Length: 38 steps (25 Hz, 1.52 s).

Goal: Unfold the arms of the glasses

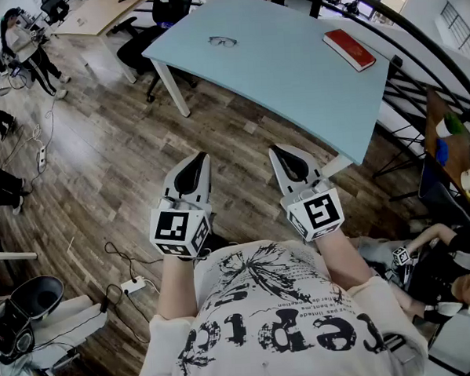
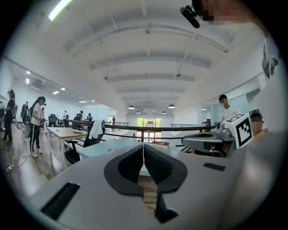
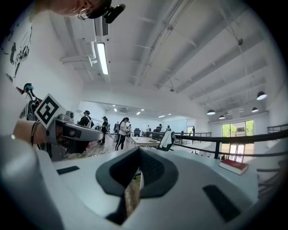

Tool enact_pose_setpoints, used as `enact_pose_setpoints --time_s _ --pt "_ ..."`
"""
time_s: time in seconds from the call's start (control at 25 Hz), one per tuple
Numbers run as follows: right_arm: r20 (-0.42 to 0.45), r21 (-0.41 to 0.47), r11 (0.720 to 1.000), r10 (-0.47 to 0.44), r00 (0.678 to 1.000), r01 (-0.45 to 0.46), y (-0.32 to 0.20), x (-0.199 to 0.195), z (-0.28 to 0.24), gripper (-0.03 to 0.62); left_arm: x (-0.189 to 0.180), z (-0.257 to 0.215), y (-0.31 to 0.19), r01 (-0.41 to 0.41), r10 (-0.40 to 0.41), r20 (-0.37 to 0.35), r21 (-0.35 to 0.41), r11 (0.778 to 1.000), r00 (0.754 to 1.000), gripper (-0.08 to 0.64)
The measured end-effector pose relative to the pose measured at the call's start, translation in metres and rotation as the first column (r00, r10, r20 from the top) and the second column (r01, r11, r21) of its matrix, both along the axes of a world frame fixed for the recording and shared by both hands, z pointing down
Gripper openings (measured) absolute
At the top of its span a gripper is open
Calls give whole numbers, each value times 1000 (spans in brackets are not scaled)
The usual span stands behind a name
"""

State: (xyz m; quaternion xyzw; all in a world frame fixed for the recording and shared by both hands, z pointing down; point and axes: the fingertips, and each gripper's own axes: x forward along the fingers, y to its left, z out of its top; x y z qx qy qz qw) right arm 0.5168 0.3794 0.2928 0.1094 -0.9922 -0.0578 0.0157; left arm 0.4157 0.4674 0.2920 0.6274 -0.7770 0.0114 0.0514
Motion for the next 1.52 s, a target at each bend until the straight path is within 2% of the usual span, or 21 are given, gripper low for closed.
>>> enact_pose_setpoints --time_s 0.68,0.88,1.04,1.2,1.52 --pt "-20 -36 999 24 1000 -25 -12 -2 14 5 3 17 -13 -7 6 -14 -46 999 1000 20" --pt "-40 -65 998 12 999 -15 -12 -22 32 6 -18 33 -9 13 -15 -28 -67 998 999 20" --pt "-35 -80 997 9 999 -12 -18 -52 39 6 -49 44 -14 18 -21 -35 -79 997 999 20" --pt "-43 -82 996 36 998 -39 -37 -96 43 6 -93 49 -36 -8 4 -41 -82 997 999 20" --pt "-79 -61 987 141 987 -146 -96 -221 41 6 -228 44 -115 -124 119 -62 -80 989 991 20"
